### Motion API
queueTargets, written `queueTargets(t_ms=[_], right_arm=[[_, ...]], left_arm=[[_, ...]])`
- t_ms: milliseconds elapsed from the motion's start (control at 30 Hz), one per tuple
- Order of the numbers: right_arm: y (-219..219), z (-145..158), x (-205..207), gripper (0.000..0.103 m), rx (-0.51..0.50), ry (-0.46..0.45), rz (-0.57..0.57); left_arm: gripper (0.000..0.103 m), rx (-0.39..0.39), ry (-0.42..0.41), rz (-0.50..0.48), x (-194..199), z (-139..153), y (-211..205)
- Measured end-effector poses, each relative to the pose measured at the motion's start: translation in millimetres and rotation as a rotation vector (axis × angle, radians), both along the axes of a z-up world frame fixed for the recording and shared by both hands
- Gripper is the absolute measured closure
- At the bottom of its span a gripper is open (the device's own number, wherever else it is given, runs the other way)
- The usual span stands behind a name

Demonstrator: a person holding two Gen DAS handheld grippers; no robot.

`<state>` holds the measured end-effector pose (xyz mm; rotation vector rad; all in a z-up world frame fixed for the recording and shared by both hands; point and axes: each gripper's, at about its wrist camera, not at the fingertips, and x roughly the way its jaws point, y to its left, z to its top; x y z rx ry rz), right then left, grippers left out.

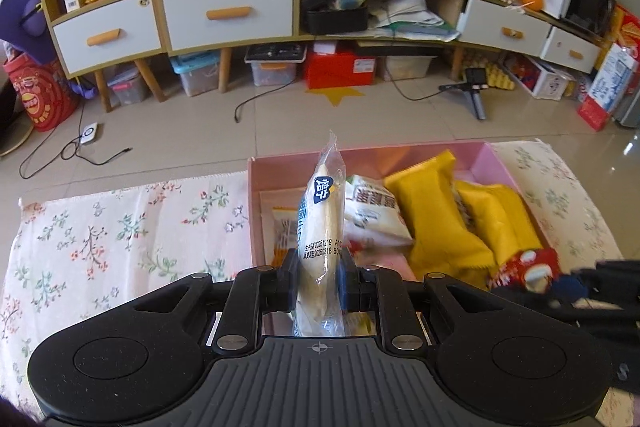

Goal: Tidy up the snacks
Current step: 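Lower both packets into the box and open both grippers, then withdraw both grippers from the box toward the last snacks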

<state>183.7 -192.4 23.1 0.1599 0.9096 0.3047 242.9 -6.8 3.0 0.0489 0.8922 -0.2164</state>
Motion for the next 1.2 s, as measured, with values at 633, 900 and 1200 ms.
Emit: queueTargets(t_ms=[633, 900, 1200], right_arm=[[5, 9, -5, 0.041, -0.051, -0.058, 0.000], [4, 18, -16, 0.032, -0.051, -0.058, -0.014], [-4, 23, -38, 0.022, -0.065, -0.050, -0.039]], left_arm=[[0.052, 0.004, -0.068, 0.008, -8, 0, 0], [0.037, 0.008, -0.087, 0.000, -34, 15, 0], [0.019, 0.011, -0.102, -0.011, -74, 23, 7]])
